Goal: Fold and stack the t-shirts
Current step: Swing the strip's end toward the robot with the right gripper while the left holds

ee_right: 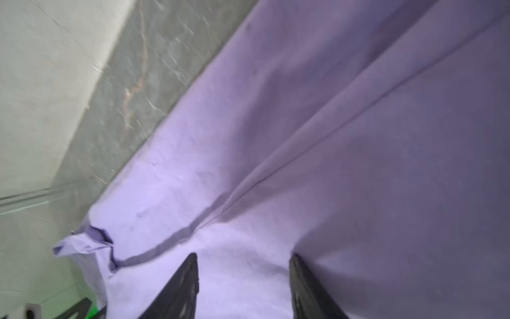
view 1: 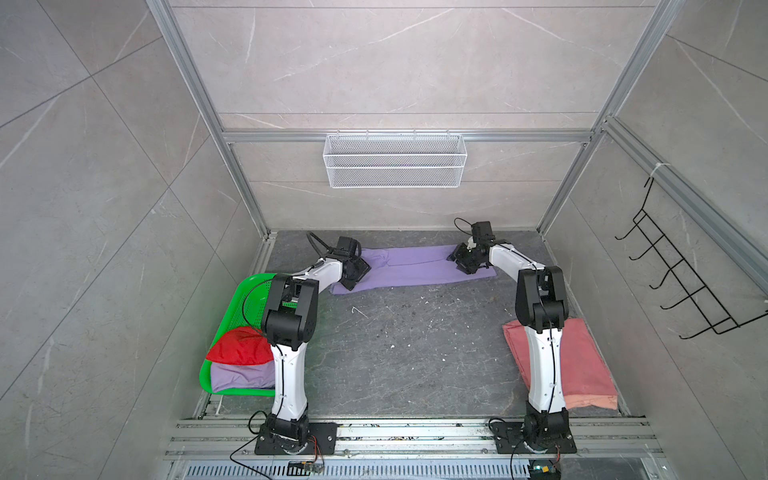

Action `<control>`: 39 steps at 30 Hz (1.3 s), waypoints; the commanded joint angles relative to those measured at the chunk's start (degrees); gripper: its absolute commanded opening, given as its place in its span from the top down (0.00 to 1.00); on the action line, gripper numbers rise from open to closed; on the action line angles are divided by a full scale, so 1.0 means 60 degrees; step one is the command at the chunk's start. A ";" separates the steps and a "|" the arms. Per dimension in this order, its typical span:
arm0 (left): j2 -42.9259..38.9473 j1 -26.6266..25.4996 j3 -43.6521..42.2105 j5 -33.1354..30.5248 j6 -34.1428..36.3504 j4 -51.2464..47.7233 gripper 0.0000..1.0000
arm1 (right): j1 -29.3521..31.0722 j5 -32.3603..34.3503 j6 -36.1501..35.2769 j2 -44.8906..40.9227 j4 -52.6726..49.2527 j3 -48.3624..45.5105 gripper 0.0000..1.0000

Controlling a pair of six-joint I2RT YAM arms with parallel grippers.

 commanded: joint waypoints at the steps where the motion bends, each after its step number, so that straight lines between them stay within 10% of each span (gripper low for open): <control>1: 0.0475 -0.0012 0.0149 -0.0341 -0.0212 -0.0410 0.32 | 0.0009 -0.0013 -0.0798 0.0064 -0.1241 -0.0249 0.47; 10: 0.3034 -0.0004 0.3860 0.0338 0.0985 -0.1327 0.32 | 0.0405 -0.0385 -0.1596 -0.1988 -0.1076 -0.4067 0.48; 17: 0.4483 -0.0016 0.6189 0.1731 0.1242 -0.0956 0.32 | 0.2240 -0.1199 -0.0041 -0.4338 -0.0266 -0.7516 0.48; 23: 0.4237 -0.0059 0.7101 0.2743 0.1619 -0.0828 0.32 | 0.4056 -0.1219 0.0420 -0.5657 -0.0527 -0.7239 0.47; 39: 0.1956 -0.1082 0.4857 0.2454 0.2295 -0.2051 0.30 | 0.4189 0.1202 0.0986 -0.7015 -0.0422 -0.7804 0.45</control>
